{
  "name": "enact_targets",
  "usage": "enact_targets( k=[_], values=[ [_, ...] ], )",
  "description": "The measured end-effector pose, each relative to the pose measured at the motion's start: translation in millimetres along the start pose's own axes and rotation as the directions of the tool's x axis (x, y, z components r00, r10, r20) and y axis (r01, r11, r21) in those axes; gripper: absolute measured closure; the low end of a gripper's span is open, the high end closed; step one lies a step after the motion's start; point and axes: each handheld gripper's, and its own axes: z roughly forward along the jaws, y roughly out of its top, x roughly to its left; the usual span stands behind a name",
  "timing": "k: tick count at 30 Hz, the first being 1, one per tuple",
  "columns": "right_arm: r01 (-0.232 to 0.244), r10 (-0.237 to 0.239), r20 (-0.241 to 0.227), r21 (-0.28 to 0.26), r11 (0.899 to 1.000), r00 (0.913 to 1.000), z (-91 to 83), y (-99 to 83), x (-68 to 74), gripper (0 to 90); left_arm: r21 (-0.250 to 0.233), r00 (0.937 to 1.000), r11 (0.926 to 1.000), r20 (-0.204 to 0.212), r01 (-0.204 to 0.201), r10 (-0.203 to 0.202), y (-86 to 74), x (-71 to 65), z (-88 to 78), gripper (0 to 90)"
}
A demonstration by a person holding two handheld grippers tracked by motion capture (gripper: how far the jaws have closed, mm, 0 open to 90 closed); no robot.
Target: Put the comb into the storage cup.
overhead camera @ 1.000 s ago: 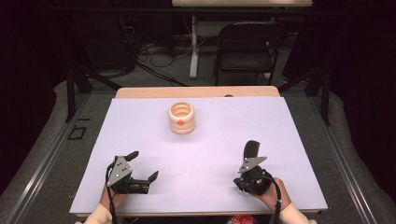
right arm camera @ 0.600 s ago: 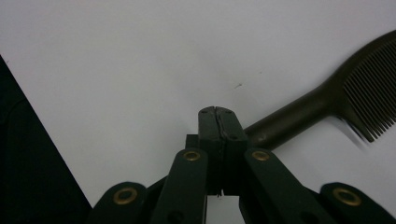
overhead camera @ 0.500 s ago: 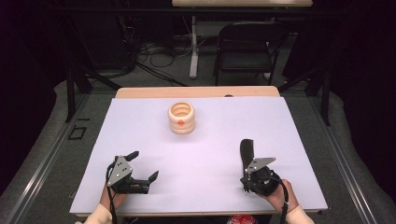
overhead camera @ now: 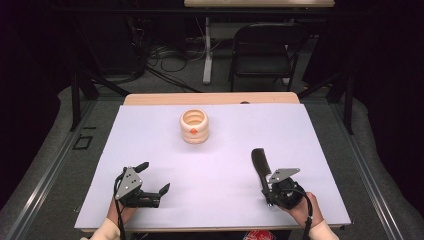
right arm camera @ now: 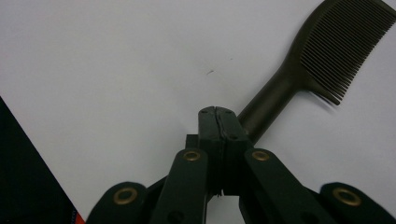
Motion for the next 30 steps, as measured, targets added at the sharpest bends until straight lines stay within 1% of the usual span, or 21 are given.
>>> enact_targets(
  k=[6,7,9,13,15,18,23,26,30],
  values=[
    [-0.012,0.012,0.014,0.004,1.0,0.9998,-0.9,-1.6,-1.9,90.0,0.0,1.0,1.0,0.0,0.0,0.0,0.0,0.0,-0.1,0.1],
    [-0.006,0.006,0.014,0.001,1.0,0.9999,-0.9,-1.8,-2.5,90.0,0.0,1.0,1.0,0.0,0.0,0.0,0.0,-0.1,0.0,0.1],
    [0.0,0.0,0.016,0.009,1.0,0.9999,-1.4,-2.2,-3.4,90.0,0.0,1.0,1.0,0.0,0.0,0.0,0.0,-0.1,0.0,0.1],
    [-0.007,0.007,0.032,0.02,1.0,0.9995,-1.6,-3.1,-4.0,90.0,-0.001,1.0,1.0,0.0,0.001,-0.001,-0.1,0.0,0.2,0.2],
    [-0.012,0.012,0.035,0.015,1.0,0.9993,-1.0,-3.8,-4.7,90.0,-0.001,1.0,1.0,0.0,0.001,-0.001,-0.1,0.1,0.2,0.2],
    [-0.013,0.012,0.043,0.024,1.0,0.999,-0.9,-4.1,-5.7,90.0,0.0,1.0,1.0,-0.001,0.001,-0.001,0.0,-0.1,0.2,0.2],
    [-0.017,0.016,0.056,0.018,1.0,0.9983,-0.6,-4.9,-7.3,90.0,0.0,1.0,1.0,0.0,0.002,-0.002,-0.1,-0.1,0.4,0.2],
    [-0.021,0.02,0.063,0.025,0.999,0.9978,-0.9,-5.2,-8.3,90.0,0.001,1.0,1.0,-0.001,0.0,0.0,0.0,-0.1,0.2,0.2],
    [-0.022,0.02,0.081,0.026,0.999,0.9965,-0.2,-5.8,-9.0,90.0,-0.001,1.0,1.0,0.0,0.003,-0.003,0.0,-0.3,0.5,0.2]
  ],
)
